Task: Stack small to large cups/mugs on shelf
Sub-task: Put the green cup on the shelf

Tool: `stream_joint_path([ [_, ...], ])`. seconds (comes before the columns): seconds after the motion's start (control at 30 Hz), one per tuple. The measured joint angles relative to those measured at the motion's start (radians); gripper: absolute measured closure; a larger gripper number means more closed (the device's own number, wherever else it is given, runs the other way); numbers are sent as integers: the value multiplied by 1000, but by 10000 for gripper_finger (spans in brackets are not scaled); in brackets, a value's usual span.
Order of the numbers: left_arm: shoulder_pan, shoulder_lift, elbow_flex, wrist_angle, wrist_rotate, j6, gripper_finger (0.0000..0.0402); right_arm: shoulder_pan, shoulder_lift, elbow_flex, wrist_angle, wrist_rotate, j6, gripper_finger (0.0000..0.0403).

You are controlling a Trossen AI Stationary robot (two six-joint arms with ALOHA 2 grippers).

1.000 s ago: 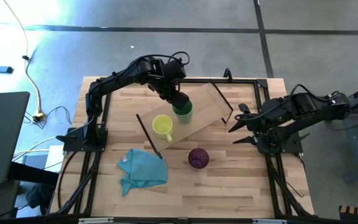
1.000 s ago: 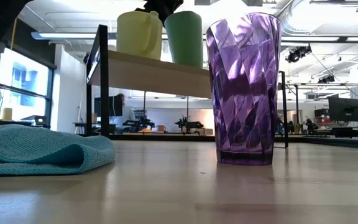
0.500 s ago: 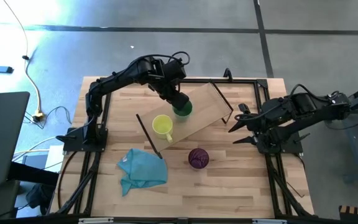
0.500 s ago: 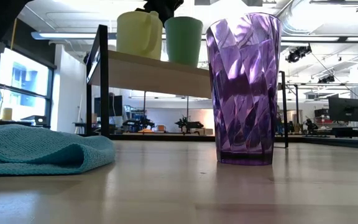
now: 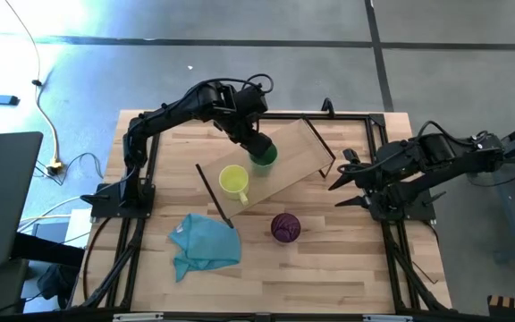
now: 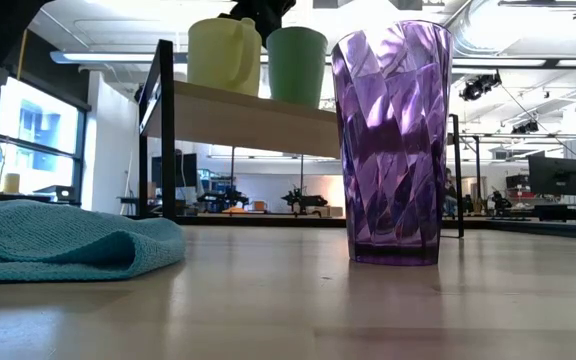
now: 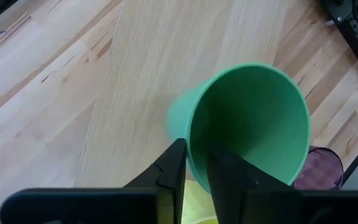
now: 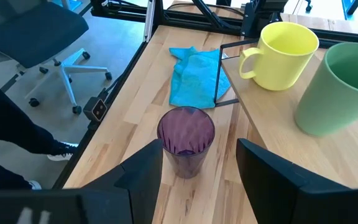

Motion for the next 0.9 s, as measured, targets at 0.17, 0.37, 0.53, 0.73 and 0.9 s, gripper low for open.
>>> stream_joint_path([
  [0.17, -2, 0, -1, 5, 0, 6, 355, 0, 0, 0, 0, 0, 0, 206],
  [0.37, -2, 1, -1, 6, 0, 6, 355, 0, 0, 0, 0, 0, 0, 206],
  [0.53, -2, 1, -2, 6, 0, 6, 355, 0, 0, 0, 0, 0, 2, 206],
  [0.73, -2, 1, -2, 6, 0, 11, 355, 0, 0, 0, 0, 0, 3, 206],
  [0.9, -2, 20, -2, 6, 11, 19, 355, 0, 0, 0, 0, 0, 3, 206],
])
